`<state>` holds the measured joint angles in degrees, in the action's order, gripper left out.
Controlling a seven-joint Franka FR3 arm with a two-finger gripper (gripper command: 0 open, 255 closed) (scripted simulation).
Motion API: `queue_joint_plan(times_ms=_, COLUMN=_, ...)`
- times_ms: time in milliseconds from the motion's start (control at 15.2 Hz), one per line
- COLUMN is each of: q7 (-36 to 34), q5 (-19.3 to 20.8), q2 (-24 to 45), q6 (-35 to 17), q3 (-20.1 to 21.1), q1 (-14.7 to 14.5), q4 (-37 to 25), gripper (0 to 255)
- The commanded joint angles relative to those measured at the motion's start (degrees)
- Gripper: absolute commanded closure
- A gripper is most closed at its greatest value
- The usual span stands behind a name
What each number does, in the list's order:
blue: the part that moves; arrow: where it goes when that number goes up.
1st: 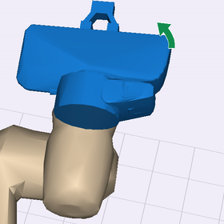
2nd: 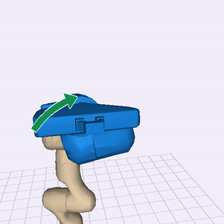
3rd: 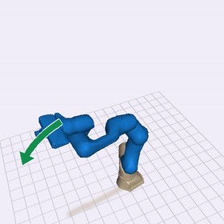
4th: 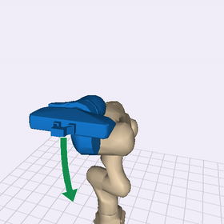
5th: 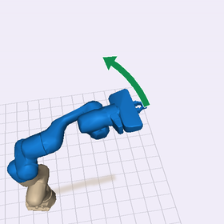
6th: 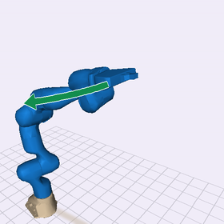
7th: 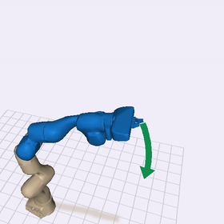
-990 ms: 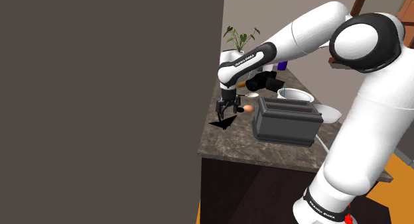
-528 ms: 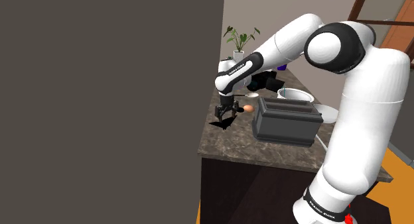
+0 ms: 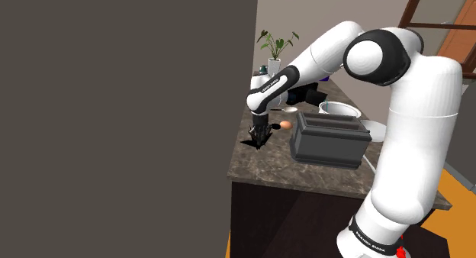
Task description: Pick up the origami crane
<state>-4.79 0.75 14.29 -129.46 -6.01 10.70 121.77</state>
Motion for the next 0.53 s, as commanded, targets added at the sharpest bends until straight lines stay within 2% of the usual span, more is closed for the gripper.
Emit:
queue_joint_plan(times_ms=0, q7=0.0, q5=0.0, q2=0.02, q6=-0.05, q3=0.0, q1=0.0, q4=0.01, gripper=255)
queue_joint_plan(times_ms=462, q7=-0.05, q5=0.06, q2=-0.53, q6=0.6, q3=-0.01, q1=-0.03, q4=-0.09, gripper=255)
